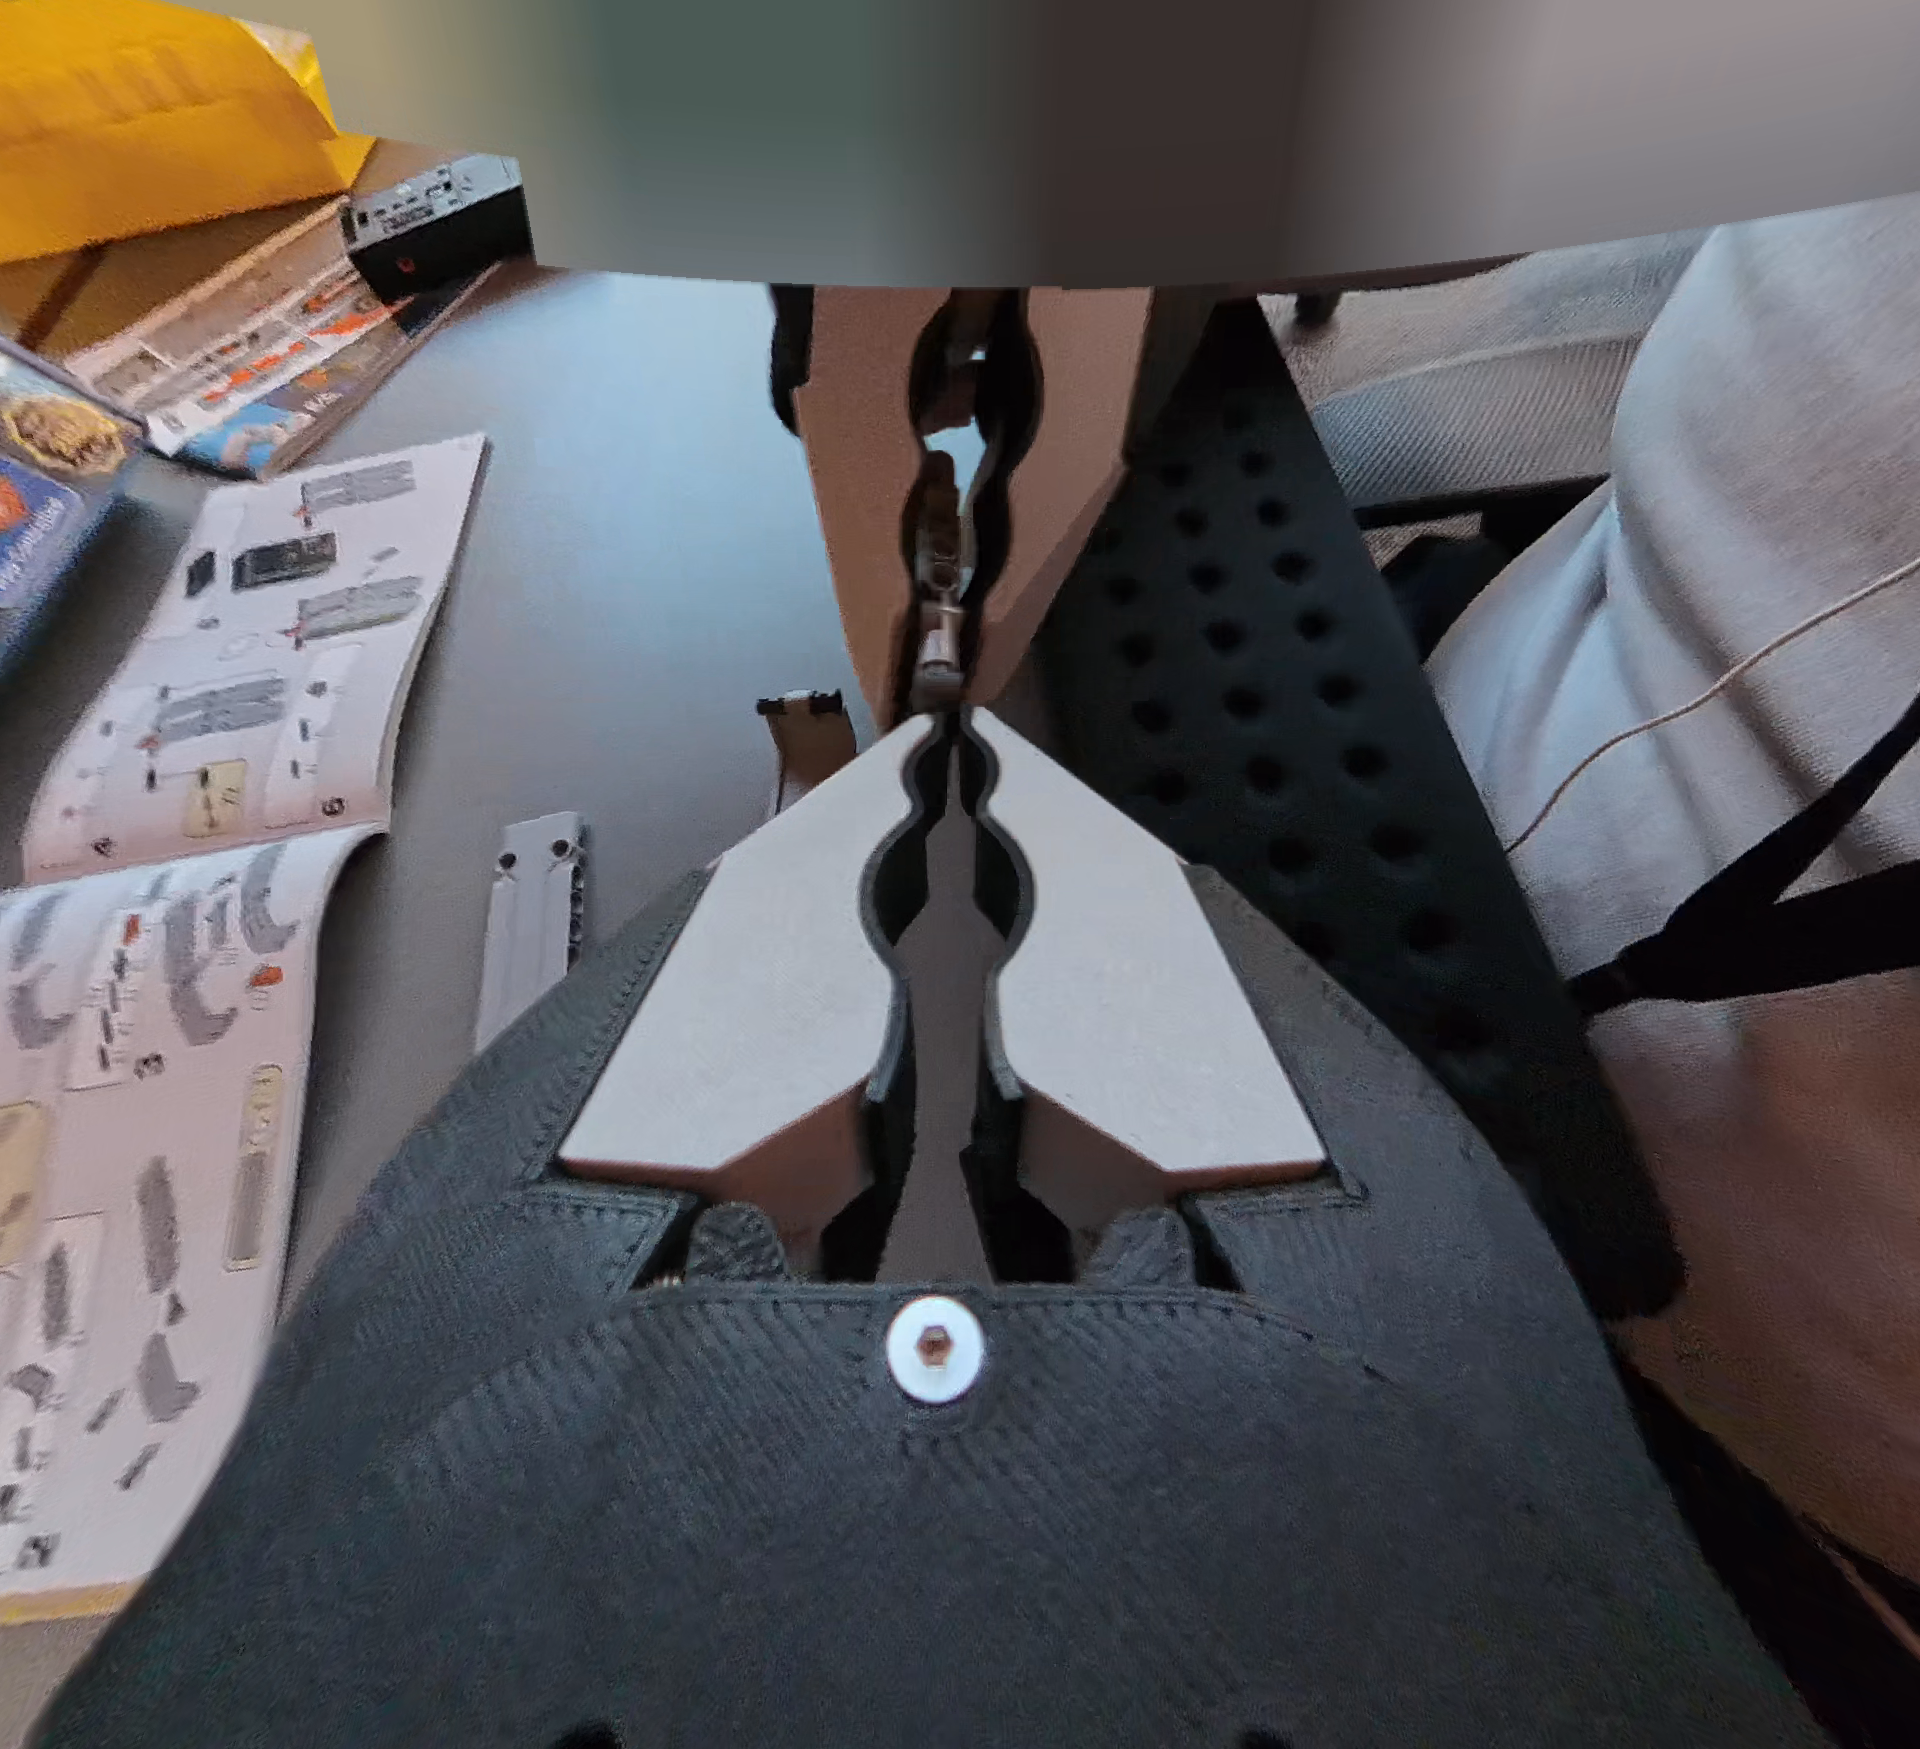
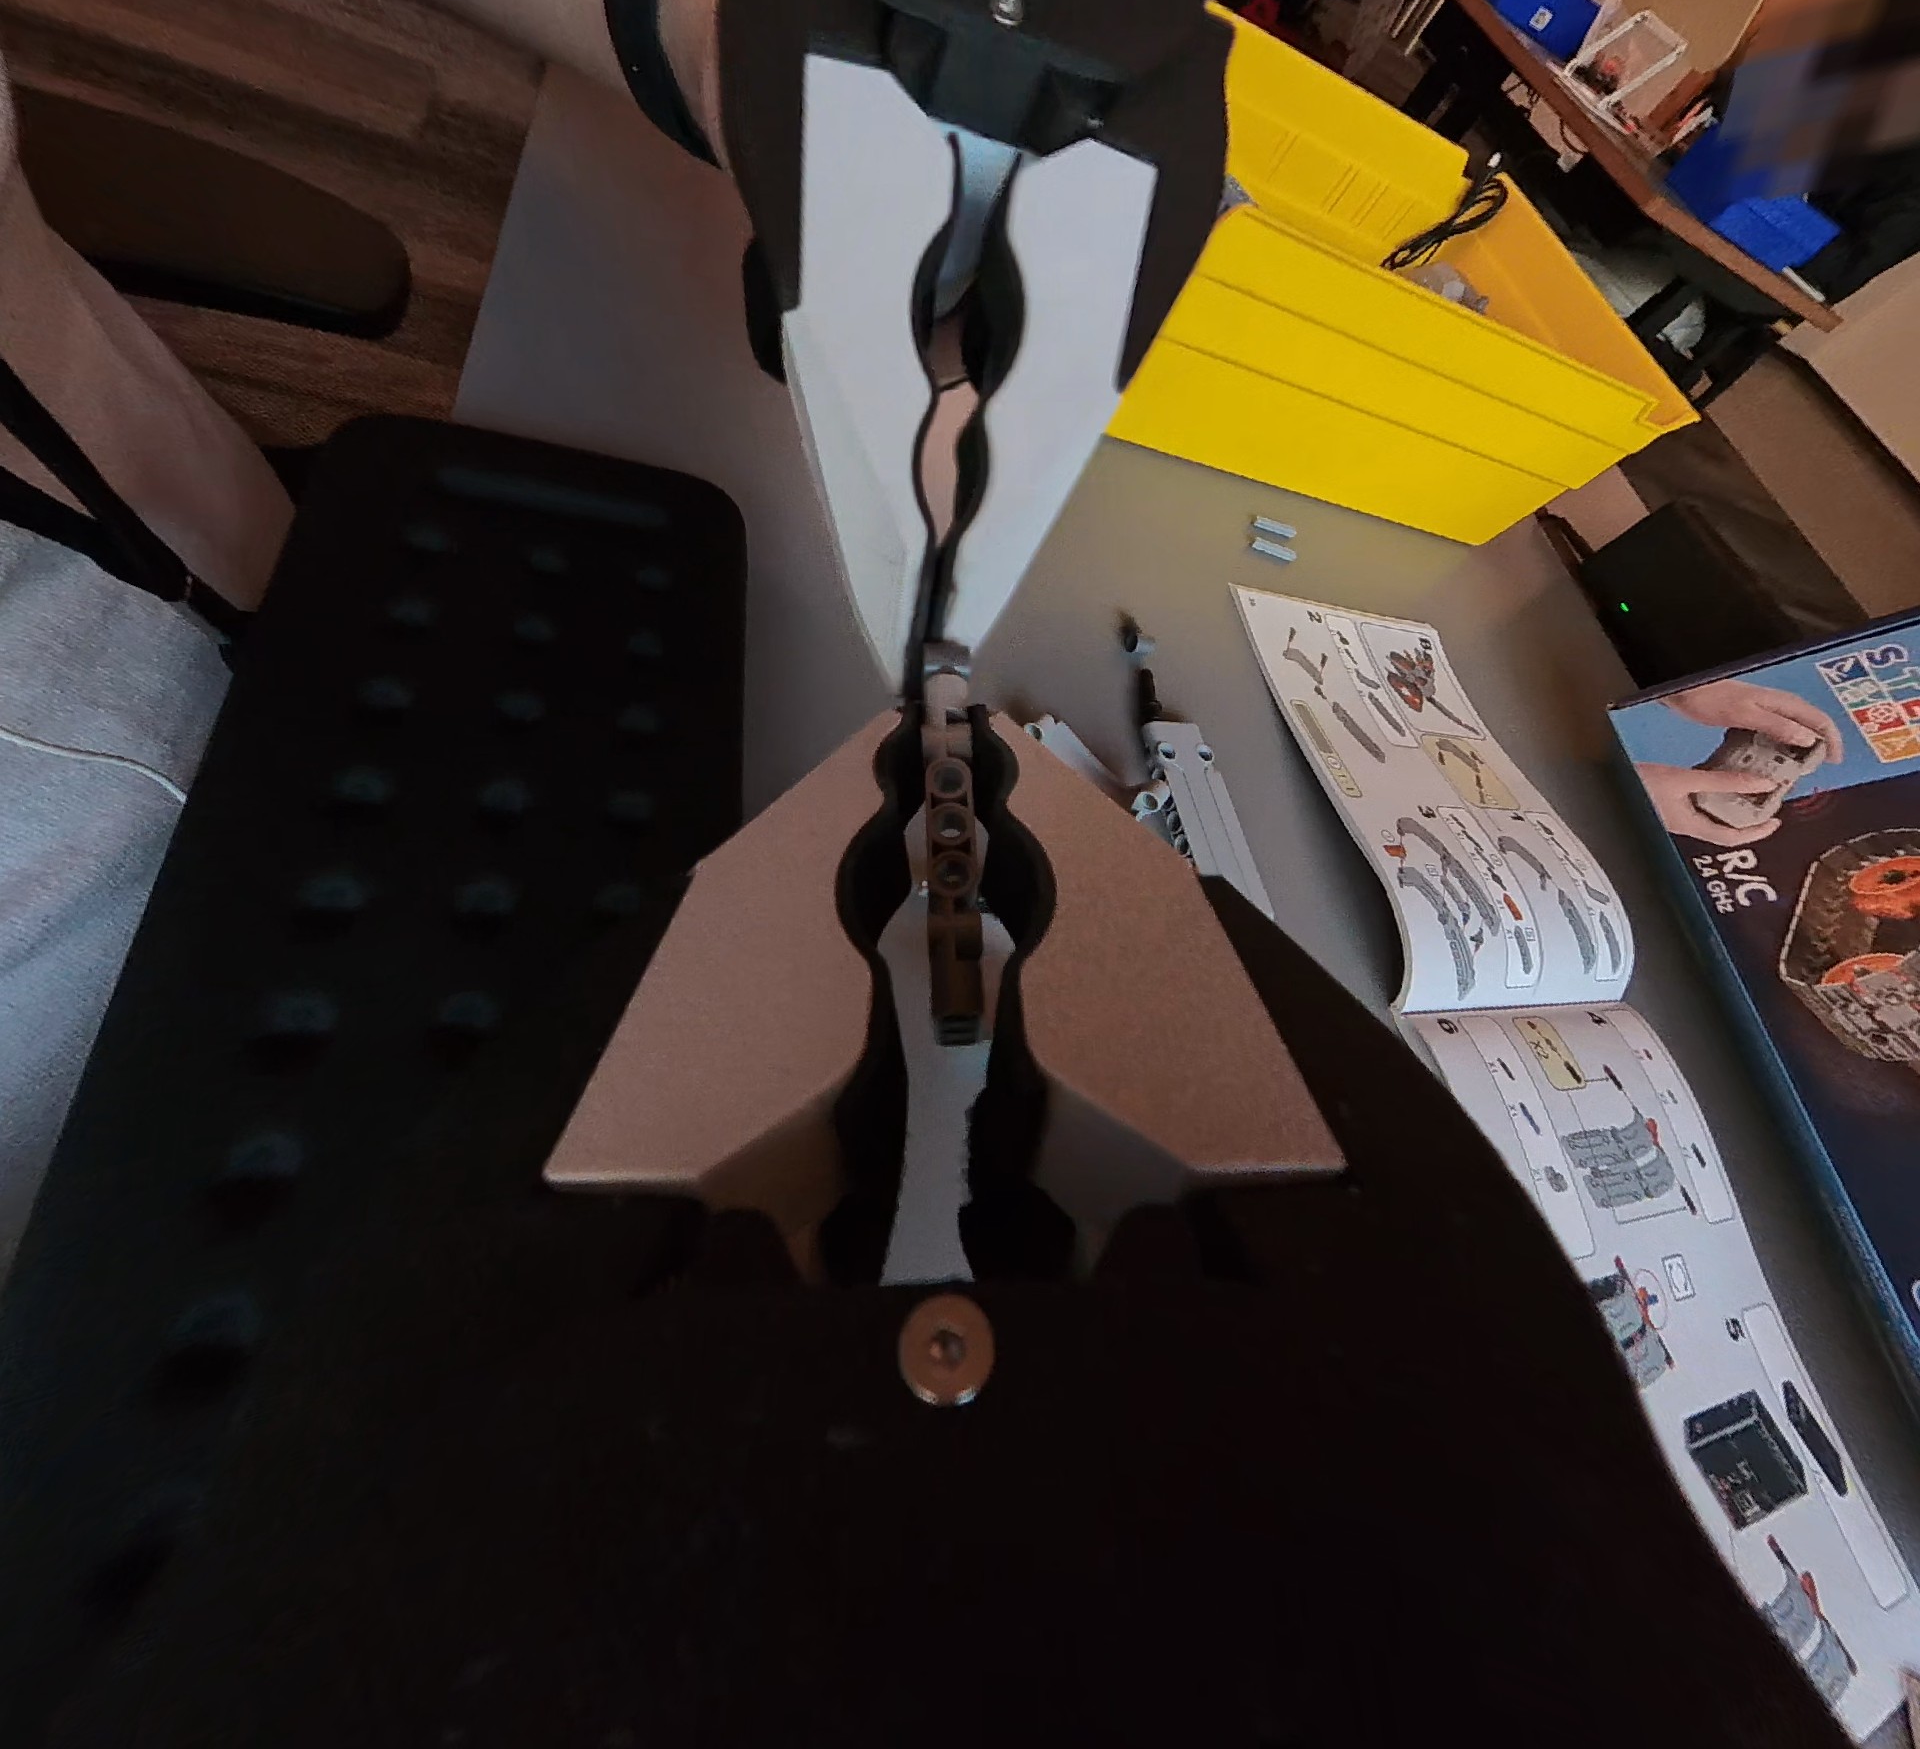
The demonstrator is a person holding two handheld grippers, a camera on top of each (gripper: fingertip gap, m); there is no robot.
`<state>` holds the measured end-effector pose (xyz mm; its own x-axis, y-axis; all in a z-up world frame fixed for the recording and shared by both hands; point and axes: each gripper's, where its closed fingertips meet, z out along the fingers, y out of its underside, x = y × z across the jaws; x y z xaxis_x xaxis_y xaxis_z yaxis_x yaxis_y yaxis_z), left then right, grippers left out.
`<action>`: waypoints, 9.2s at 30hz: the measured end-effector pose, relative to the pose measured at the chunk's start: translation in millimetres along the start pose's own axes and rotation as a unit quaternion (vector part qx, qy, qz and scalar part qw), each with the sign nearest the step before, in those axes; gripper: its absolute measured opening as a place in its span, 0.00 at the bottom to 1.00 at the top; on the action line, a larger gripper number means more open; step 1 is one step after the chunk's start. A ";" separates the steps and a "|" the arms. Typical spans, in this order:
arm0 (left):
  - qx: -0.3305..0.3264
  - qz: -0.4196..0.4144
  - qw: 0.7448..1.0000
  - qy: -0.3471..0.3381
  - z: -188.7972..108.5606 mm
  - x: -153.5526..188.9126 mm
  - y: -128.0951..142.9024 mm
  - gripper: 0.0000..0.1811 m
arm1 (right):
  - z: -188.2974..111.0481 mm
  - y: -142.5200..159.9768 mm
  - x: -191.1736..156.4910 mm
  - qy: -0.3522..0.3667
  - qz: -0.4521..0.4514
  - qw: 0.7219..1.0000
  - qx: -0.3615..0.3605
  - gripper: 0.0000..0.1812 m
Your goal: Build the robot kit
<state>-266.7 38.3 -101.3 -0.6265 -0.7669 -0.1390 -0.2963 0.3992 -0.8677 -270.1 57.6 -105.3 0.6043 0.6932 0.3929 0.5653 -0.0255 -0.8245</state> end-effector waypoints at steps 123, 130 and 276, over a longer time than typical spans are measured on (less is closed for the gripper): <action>0.083 -0.059 0.995 0.006 -6.5 6.7 -26.0 0.03 | -15.2 -22.2 -11.0 -0.093 0.134 0.979 0.126 0.04; 0.103 -0.049 0.992 0.045 -11.0 23.9 -40.3 0.03 | -28.7 -38.4 -25.8 -0.171 0.164 0.956 0.173 0.04; 0.081 -0.119 0.946 -0.290 -88.0 -43.5 -32.1 0.42 | -6.8 -86.1 53.5 -0.060 0.451 0.861 0.228 0.03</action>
<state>-293.4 103.1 -25.5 -0.0408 -0.9909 -0.1284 -0.2356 0.1344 -0.9625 -282.6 92.0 -10.5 0.6038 0.6102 -0.5129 -0.3989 -0.3258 -0.8572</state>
